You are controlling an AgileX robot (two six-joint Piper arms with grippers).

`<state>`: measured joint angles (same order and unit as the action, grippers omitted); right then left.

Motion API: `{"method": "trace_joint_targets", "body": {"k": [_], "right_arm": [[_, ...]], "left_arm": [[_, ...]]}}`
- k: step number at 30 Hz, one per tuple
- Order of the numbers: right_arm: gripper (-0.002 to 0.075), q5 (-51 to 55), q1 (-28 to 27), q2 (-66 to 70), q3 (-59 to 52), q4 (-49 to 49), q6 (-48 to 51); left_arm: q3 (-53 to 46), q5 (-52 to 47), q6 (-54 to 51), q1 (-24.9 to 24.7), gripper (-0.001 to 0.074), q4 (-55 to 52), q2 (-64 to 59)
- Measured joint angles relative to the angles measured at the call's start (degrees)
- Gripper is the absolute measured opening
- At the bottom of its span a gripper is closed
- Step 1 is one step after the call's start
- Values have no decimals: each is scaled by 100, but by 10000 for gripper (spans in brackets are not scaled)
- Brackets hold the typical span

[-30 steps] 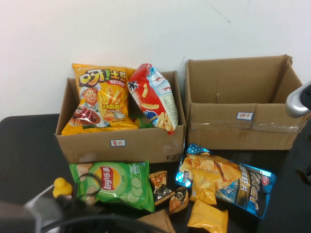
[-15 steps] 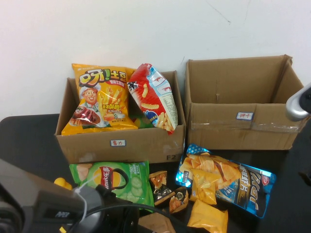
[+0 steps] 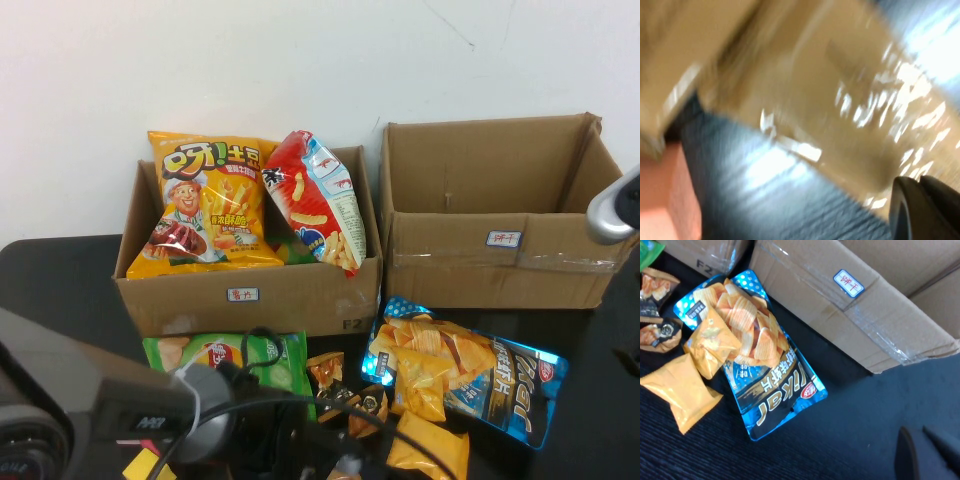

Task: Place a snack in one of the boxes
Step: Pick up the biscuit

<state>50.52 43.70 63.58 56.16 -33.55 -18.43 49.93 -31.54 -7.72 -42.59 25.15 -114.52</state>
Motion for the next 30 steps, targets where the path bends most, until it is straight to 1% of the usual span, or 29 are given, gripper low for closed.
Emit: {"method": "trace_joint_targets", "body": {"k": [4,7,12,22,27,30], "right_arm": [[-1,1,0,0,0,0,0],[-1,1,0,0,0,0,0],[-1,1,0,0,0,0,0],[-1,-177,0,0,0,-133,0],[-1,-201,0,0,0,-162,0],[-1,-216,0,0,0,-162,0]], "left_arm": [[280,-76,0,0,-2,-98,-9],[309,-381,0,0,-2,-320,-9],[-63,-704,-81,0,-2,-564,-9],[-183,-211,-284,0,-2,-433,-9],[-183,-217,-311,-9,-2,-433,-9],[-183,-429,-411,-9,-2,-443,-9]]}}
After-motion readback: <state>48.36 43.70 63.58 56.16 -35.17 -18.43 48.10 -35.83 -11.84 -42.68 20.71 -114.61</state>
